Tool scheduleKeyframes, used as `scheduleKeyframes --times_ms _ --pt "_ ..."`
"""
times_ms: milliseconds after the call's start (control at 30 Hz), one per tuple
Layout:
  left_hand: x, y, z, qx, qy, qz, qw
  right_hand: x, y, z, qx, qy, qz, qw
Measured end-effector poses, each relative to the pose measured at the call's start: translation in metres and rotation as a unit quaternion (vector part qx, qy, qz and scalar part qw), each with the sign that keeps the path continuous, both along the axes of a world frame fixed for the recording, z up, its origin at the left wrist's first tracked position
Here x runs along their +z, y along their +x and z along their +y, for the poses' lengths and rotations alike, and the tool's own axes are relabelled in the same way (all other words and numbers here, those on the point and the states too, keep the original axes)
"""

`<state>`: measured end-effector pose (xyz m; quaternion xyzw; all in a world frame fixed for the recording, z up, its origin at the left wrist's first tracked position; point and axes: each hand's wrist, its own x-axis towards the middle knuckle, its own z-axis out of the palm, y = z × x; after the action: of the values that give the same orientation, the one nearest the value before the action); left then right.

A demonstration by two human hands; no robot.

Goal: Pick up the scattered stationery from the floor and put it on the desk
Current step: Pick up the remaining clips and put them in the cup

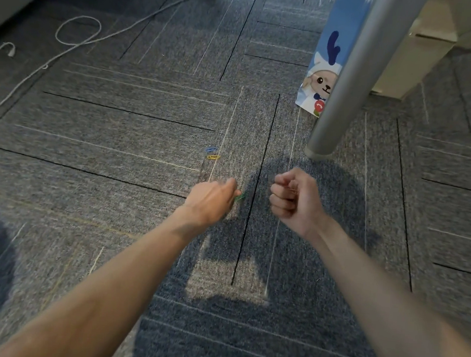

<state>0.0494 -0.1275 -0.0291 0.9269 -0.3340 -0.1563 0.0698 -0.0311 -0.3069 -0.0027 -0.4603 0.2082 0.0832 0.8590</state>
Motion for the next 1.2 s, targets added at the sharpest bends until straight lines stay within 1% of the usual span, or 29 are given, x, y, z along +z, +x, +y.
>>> scheduleKeyframes --times_ms 67,133,233,333,400,433,467,500,533,567,600,633,667,700,733,767,800,833,867,900,933,967,1000,1067,1100,1133,1200 --pt "-0.001 0.001 -0.002 -0.041 0.03 -0.031 0.998 -0.002 -0.008 0.002 -0.041 0.095 -0.002 0.995" --pt "-0.001 0.001 -0.003 -0.07 0.056 -0.05 0.995 -0.005 -0.014 0.002 -0.068 0.147 -0.012 0.987" --pt "-0.002 0.001 -0.006 -0.088 0.074 -0.068 0.991 -0.008 -0.019 0.0 -0.077 0.154 -0.024 0.985" --pt "-0.005 0.001 -0.01 -0.112 0.074 -0.079 0.988 -0.006 -0.02 -0.001 -0.054 0.117 -0.021 0.991" --pt "-0.004 0.004 -0.013 -0.108 0.063 -0.053 0.991 -0.004 -0.019 0.0 -0.043 0.094 -0.013 0.995" --pt "-0.001 0.006 -0.015 -0.091 0.05 -0.023 0.994 -0.003 -0.018 0.0 -0.04 0.085 -0.01 0.996" --pt "0.002 0.007 -0.016 -0.056 0.023 0.029 0.998 -0.001 -0.018 0.001 -0.038 0.077 -0.006 0.996" --pt "0.006 0.007 -0.016 -0.002 -0.028 0.103 0.994 0.0 -0.017 0.001 -0.037 0.072 -0.001 0.997" --pt "0.011 0.005 -0.014 0.061 -0.101 0.191 0.974 0.001 -0.016 0.002 -0.035 0.071 0.005 0.997" --pt "0.015 0.003 -0.011 0.119 -0.19 0.282 0.933 0.001 -0.015 0.004 -0.032 0.074 0.013 0.997" --pt "0.02 0.001 -0.007 0.159 -0.282 0.363 0.874 0.001 -0.014 0.006 -0.029 0.081 0.023 0.996" --pt "0.024 -0.002 -0.001 0.185 -0.369 0.428 0.804 0.002 -0.013 0.009 -0.029 0.094 0.033 0.995" --pt "0.028 -0.003 0.005 0.204 -0.446 0.475 0.731 0.001 -0.011 0.012 -0.037 0.107 0.045 0.993" --pt "0.03 -0.005 0.013 0.217 -0.506 0.504 0.666 0.0 -0.009 0.016 -0.051 0.115 0.059 0.99" --pt "0.03 -0.006 0.02 0.231 -0.546 0.518 0.617 -0.002 -0.007 0.02 -0.067 0.115 0.074 0.988" --pt "0.03 -0.006 0.026 0.244 -0.57 0.525 0.582 -0.004 -0.004 0.023 -0.081 0.107 0.089 0.987" --pt "0.029 -0.007 0.032 0.258 -0.582 0.529 0.56 -0.007 -0.001 0.026 -0.086 0.093 0.104 0.986" --pt "0.027 -0.007 0.038 0.272 -0.587 0.533 0.545 -0.01 0.003 0.029 -0.081 0.071 0.116 0.987" --pt "0.026 -0.007 0.044 0.287 -0.585 0.533 0.54 -0.012 0.008 0.032 -0.065 0.037 0.125 0.989" --pt "0.024 -0.005 0.05 0.306 -0.572 0.527 0.549 -0.013 0.013 0.035 -0.042 -0.019 0.132 0.99" --pt "0.023 -0.003 0.056 0.327 -0.548 0.512 0.575 -0.012 0.019 0.038 -0.014 -0.097 0.136 0.986" --pt "0.022 0.0 0.063 0.346 -0.517 0.488 0.612 -0.01 0.026 0.041 0.014 -0.19 0.135 0.972" --pt "0.022 0.003 0.069 0.356 -0.481 0.458 0.657 -0.007 0.034 0.044 0.041 -0.284 0.124 0.95" --pt "0.02 0.01 0.081 0.348 -0.404 0.386 0.753 -0.004 0.055 0.048 0.089 -0.445 0.077 0.888" --pt "0.02 0.014 0.086 0.338 -0.367 0.352 0.792 -0.004 0.067 0.05 0.11 -0.51 0.049 0.852" --pt "0.021 0.018 0.091 0.33 -0.333 0.32 0.823 -0.005 0.078 0.052 0.129 -0.567 0.021 0.813" --pt "0.022 0.026 0.097 0.316 -0.28 0.26 0.868 -0.011 0.097 0.054 0.179 -0.652 -0.025 0.736"
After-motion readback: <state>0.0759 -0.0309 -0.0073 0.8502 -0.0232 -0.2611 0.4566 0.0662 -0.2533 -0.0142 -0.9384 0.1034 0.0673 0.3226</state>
